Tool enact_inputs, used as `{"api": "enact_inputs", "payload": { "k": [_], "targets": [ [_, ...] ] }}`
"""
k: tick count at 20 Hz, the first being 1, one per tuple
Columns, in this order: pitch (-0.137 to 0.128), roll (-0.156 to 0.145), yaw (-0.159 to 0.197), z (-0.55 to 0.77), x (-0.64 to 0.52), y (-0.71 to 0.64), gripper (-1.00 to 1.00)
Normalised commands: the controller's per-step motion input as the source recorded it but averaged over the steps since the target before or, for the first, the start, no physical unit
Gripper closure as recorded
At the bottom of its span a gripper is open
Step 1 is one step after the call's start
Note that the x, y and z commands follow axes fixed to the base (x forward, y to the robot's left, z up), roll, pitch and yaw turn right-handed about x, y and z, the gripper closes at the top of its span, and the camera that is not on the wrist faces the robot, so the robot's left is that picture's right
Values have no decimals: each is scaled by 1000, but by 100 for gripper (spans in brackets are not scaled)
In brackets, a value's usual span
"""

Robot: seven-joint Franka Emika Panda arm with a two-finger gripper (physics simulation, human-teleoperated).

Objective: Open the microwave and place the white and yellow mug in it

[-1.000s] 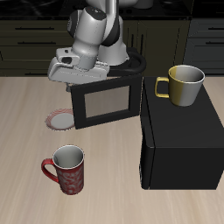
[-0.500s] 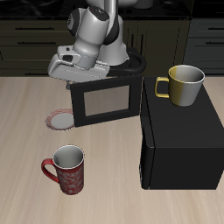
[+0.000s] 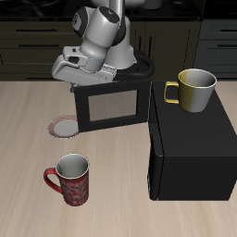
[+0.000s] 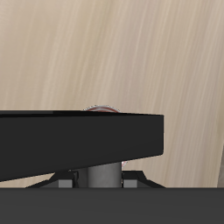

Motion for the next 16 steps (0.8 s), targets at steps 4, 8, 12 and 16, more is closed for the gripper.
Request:
{"api": "enact_inputs", "payload": {
  "k": [4,8,12,16],
  "targets": [
    [-2,-25,-26,142,-74,-76,-100],
    [0,-18,-26,225,-60,1,-100],
    [18,31,29,73,-90,140,-100],
    [-31,18,14,254,-83,119,-100]
  ]
}}
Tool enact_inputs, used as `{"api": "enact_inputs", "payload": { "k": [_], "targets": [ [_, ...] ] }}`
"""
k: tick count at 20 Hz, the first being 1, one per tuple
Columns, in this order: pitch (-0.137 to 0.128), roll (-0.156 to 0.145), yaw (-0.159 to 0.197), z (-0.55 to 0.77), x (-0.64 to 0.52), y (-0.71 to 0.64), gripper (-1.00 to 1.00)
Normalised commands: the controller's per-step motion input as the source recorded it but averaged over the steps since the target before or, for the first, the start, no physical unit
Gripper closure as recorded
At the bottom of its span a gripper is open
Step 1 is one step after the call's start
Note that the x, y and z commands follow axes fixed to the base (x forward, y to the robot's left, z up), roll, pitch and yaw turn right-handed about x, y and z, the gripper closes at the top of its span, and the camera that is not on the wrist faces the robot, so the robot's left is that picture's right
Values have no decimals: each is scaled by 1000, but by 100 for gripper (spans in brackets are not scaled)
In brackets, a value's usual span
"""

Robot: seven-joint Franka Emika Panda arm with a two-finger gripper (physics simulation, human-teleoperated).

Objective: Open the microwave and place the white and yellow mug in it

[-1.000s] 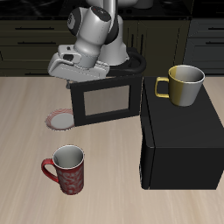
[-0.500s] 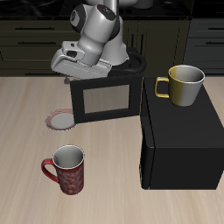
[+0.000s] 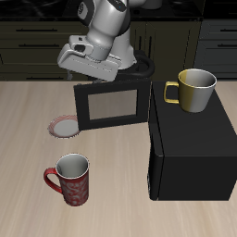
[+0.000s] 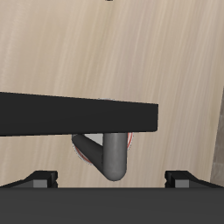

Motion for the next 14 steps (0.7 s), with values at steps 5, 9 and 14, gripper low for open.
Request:
{"api": "enact_inputs", "payload": {
  "k": [5,9,14],
  "targets": [
    [-23,77,4,332,-15,232,-100],
    [-27,105,-9,416,21,305,-100],
    [-13,85,6,406,46,316,-100]
  ]
}}
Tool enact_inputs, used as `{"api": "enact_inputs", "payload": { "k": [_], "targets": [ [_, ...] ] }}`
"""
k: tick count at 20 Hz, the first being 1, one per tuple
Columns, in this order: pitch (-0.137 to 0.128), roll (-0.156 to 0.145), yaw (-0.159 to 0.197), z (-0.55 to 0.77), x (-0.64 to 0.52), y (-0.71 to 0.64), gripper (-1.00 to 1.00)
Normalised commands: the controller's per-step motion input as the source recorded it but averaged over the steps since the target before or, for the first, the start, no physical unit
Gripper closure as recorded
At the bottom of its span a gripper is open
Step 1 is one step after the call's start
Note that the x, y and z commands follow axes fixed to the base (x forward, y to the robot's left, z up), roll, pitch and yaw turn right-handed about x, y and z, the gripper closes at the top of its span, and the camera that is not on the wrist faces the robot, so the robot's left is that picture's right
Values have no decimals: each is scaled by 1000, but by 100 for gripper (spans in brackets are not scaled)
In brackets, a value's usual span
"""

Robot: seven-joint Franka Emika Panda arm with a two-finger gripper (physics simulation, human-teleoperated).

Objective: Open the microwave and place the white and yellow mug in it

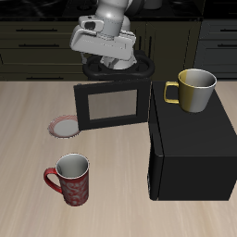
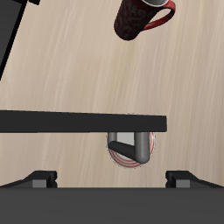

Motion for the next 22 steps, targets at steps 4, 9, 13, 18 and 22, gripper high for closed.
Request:
{"api": "enact_inputs", "payload": {
  "k": [4,9,13,18,22],
  "targets": [
    [-26,138,-18,623,-53,344,-100],
    [-26,33,-19,419,32,162,-100],
    [62,50,-78,217,101,230,-100],
    [-21,33,-31,328,58,382,-100],
    [-16,27,-35,326,136,314,-100]
  ]
}}
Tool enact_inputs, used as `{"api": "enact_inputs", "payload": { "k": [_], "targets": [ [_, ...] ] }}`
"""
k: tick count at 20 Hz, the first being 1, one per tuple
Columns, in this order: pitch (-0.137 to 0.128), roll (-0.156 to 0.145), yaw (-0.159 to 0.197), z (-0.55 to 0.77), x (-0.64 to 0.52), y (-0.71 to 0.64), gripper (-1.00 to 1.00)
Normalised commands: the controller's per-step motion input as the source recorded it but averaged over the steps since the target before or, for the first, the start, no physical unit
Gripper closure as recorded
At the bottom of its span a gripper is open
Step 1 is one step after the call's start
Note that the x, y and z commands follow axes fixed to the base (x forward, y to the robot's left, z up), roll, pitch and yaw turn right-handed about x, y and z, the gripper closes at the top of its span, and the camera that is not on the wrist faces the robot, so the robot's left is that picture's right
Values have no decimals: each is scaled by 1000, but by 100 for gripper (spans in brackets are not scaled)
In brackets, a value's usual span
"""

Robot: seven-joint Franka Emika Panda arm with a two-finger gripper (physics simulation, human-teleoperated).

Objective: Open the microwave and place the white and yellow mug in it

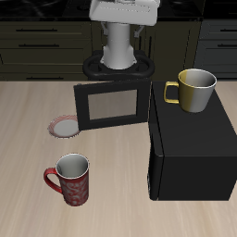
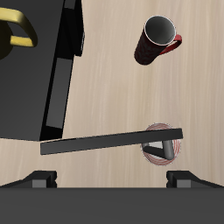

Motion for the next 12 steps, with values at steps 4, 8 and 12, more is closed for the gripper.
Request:
{"api": "enact_inputs", "payload": {
  "k": [4,8,12],
  "targets": [
    [-6,13,-25,257,146,246,-100],
    [-16,10,-12,245,184,263,-100],
    [14,-2,-4,96,277,240,-100]
  ]
}}
